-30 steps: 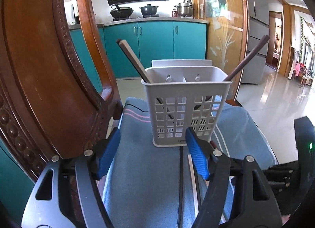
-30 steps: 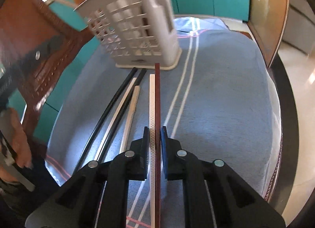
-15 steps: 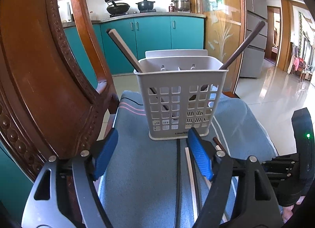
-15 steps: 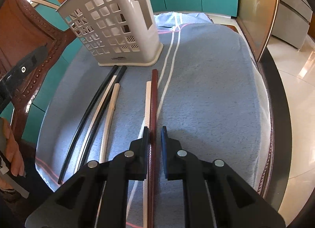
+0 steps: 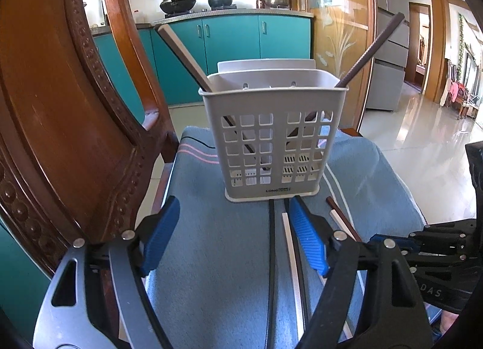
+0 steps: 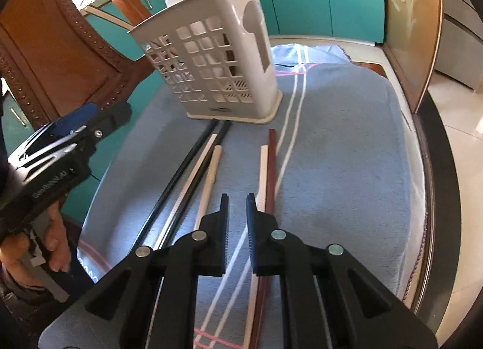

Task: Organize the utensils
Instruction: 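Move both open grippers back down to the remaining chopsticks on the cloth, then position the left gripper around a black chopstick while the right surrounds a dark red one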

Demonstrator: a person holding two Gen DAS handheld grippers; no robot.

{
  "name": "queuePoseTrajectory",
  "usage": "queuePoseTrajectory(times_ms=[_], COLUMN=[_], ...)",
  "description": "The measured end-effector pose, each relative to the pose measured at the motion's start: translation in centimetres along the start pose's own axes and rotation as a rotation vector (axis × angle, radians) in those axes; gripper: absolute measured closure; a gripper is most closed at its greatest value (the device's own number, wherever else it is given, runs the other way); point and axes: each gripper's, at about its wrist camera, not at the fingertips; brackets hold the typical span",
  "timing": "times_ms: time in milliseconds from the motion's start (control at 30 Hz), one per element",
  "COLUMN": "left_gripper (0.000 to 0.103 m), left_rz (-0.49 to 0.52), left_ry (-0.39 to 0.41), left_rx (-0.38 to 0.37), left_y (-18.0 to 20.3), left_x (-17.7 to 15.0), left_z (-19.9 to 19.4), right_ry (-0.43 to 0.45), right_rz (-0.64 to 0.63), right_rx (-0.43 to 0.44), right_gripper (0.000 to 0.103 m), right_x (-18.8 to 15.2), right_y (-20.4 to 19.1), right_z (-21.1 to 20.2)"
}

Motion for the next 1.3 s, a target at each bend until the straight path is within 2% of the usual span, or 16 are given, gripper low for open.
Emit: queuePoseTrajectory(times_ms=[267, 400, 633, 767, 967, 1100, 1167, 1300], left_gripper=[0.025, 0.025, 0.024, 0.024, 0.023, 0.024, 0.033, 0.039], left_rz=[0.003, -0.005, 0.015, 0.016, -0.045, -0.090, -0.114, -0.119], left_ry=[-0.031, -0.074, -0.104, -0.138, -0.227, -0.249, -0.268, -0.294], left_rx=[-0.013, -0.051, -0.056, -0.067, -0.159, -0.179, -0.189, -0.199], left_y=[0.4, 0.9, 1.7, 2.1, 1.6, 0.7, 0.4, 0.4], left_x=[-0.6, -1.2, -1.7, -2.2, -3.4, -3.8, -4.0, -4.2], left_z=[0.3, 1.0, 1.3, 1.9, 3.3, 3.8, 4.3, 5.0], right_ry=[0.002, 0.004, -0.045, -0.051, -0.048, -0.033, -0.028, -0.026], right_rz=[0.037, 0.018, 0.026, 0.030, 0.042, 0.058, 0.055, 0.064], right_rx=[-0.061, -0.136, -0.225, -0.230, -0.211, -0.192, -0.195, -0.195], right_gripper=[0.091, 0.091, 0.091, 0.091, 0.090, 0.082, 0.081, 0.077], right_x=[0.3, 0.2, -0.1, -0.2, -0.3, 0.0, 0.1, 0.2], right_y=[1.3, 1.4, 2.2, 2.6, 2.5, 2.5, 2.4, 2.6], right_z=[-0.1, 0.3, 1.4, 1.6, 1.4, 1.0, 0.9, 0.8])
Point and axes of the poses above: each gripper's, at about its wrist camera, not at the fingertips, and z roughly the way its jaws point, y to its right, x to its top, and after that the axes turned 7 degrees about z, right-handed
